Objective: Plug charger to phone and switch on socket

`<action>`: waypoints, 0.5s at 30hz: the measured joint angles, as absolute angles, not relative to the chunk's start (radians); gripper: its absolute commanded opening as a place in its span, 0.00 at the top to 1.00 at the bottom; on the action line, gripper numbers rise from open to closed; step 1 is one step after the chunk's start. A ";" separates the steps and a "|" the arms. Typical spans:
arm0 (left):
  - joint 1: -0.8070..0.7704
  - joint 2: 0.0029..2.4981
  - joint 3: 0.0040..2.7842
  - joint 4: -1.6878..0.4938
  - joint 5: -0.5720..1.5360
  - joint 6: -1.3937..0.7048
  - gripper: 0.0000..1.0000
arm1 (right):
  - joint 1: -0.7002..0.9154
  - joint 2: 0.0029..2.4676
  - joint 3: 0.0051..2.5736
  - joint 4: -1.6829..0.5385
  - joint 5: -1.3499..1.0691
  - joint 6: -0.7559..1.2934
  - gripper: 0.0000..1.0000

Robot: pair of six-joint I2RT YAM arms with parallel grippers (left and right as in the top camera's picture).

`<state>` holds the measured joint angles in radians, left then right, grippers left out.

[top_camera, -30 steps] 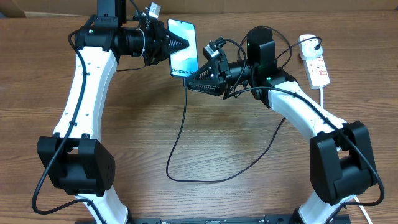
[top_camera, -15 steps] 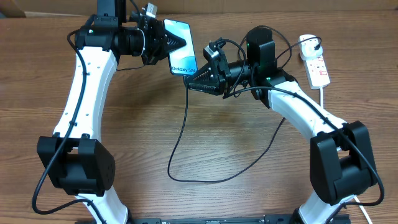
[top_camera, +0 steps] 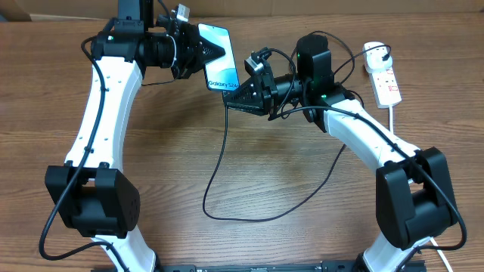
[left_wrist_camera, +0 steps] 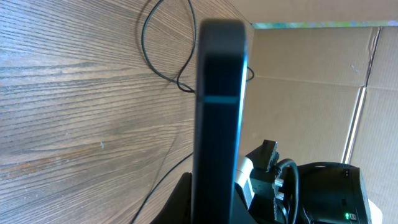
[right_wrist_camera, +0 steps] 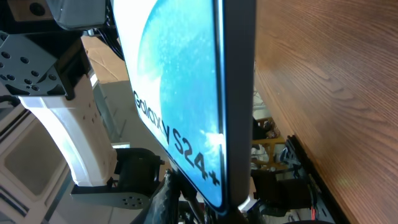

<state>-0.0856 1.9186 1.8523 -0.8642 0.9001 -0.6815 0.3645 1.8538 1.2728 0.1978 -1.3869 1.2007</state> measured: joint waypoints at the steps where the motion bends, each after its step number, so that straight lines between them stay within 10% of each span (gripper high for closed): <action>1: -0.086 1.919 1.852 -0.864 0.900 -0.682 0.96 | 0.364 1.854 1.273 0.198 -1.387 1.201 0.88; 15: -0.086 1.919 1.852 -0.864 0.896 -0.681 0.96 | 0.364 1.851 1.273 0.198 -1.386 1.205 0.93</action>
<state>-0.0856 1.9190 1.8523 -0.8642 0.8955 -0.6811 0.3645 1.8507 1.2728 0.1982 -1.3865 1.2049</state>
